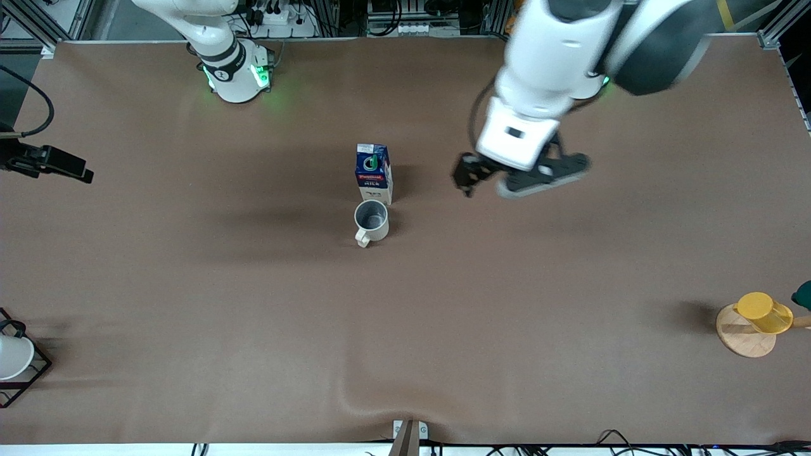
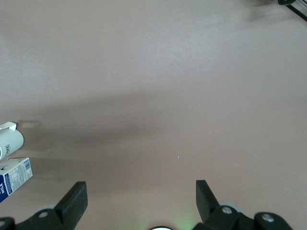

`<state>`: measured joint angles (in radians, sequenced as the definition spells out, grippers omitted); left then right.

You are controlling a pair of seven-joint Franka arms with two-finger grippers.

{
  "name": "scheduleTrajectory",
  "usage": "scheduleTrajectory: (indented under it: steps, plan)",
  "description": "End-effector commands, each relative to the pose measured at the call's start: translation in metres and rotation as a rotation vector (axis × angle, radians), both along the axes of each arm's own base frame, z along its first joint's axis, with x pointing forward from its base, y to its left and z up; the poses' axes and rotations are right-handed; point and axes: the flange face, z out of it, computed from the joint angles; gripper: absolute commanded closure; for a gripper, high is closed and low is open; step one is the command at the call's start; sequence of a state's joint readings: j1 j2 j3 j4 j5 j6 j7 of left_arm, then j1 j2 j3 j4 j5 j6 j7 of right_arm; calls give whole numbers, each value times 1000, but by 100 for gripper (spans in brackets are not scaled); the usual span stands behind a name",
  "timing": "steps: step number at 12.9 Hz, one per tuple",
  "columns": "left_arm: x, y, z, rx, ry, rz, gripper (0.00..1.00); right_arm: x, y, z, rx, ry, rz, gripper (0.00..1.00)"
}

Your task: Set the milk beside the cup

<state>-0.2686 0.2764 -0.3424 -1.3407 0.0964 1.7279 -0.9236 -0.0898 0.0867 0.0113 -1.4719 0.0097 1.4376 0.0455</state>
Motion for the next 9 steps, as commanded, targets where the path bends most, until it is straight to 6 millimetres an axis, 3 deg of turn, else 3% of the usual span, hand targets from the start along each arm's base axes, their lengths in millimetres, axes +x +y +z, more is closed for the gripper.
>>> scheduleTrajectory:
  steps: [1, 4, 7, 9]
  plan:
    - [13, 71, 20, 64, -9, -50, 0, -2, -4, 4, -9, 1, 10, 0]
    - [18, 141, 41, 110, 16, -118, 0, -2, -13, 2, -5, 0, 0, 0]
    - [15, 192, 60, 127, 34, -185, 0, -1, -12, -2, 3, 8, 60, 0]
    - [9, 216, 72, 140, 37, -236, 0, -4, -15, 0, 4, 7, 76, 0]
